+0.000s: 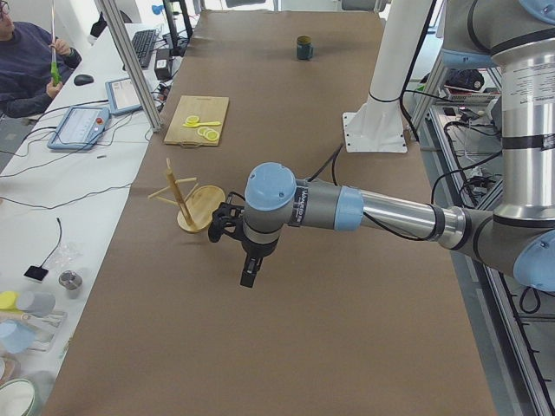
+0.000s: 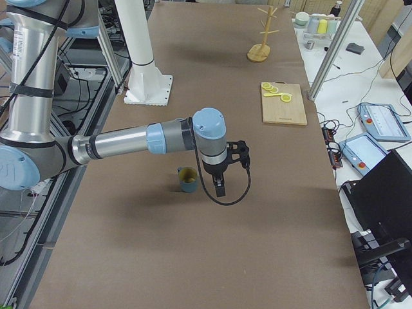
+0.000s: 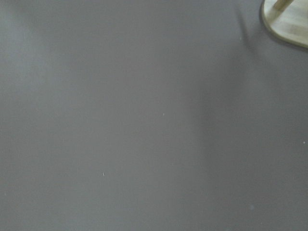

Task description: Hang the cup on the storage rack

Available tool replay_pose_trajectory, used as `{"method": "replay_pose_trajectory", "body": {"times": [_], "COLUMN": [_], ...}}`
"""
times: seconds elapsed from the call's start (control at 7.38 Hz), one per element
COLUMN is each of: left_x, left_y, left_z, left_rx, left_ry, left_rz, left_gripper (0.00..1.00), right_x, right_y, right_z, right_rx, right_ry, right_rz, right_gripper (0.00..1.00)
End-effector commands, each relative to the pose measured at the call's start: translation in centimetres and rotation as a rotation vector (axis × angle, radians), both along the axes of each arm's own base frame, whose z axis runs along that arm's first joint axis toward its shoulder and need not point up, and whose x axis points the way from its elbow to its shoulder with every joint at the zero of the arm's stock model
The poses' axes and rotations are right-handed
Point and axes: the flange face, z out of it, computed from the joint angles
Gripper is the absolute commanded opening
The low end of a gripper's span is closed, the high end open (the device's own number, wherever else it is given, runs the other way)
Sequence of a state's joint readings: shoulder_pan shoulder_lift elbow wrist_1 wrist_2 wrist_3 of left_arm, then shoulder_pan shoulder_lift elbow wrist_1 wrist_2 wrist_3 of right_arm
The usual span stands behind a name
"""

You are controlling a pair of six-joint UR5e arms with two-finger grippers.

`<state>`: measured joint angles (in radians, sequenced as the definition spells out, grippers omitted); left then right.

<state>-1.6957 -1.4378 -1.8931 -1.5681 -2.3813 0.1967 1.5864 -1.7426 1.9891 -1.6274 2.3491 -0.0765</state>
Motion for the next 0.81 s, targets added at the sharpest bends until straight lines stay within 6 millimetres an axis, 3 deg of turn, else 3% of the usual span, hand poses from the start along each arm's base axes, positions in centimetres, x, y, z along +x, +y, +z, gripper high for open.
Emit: {"method": "replay_pose_trajectory", "body": {"times": [0.0, 0.27, 0.54, 0.68], "left_x": [-0.2, -0.2, -0.2, -0.2], "left_y": [-1.4, -1.5, -1.4, -1.4], "left_z": [1.3, 1.5, 1.3, 1.0], "left_rx": [0.068, 0.134, 0.153, 0.145], "left_ry": [-0.002, -0.007, -0.009, -0.001], "left_rz": [-0.018, -0.027, -0.028, -0.039], "left_gripper": [0.99, 0.99, 0.99, 0.99], "right_x": [-0.3, -0.3, -3.5, -5.5], "right_y": [0.1, -0.2, -0.4, 0.5], "right_z": [-0.8, -1.9, -1.8, -1.0], "right_rx": [0.015, 0.074, -0.008, -0.029], "right_ry": [-0.042, -0.044, -0.068, -0.069], "right_rz": [-0.011, -0.007, 0.007, 0.002], "right_gripper": [1.00, 1.00, 1.00, 1.00]}}
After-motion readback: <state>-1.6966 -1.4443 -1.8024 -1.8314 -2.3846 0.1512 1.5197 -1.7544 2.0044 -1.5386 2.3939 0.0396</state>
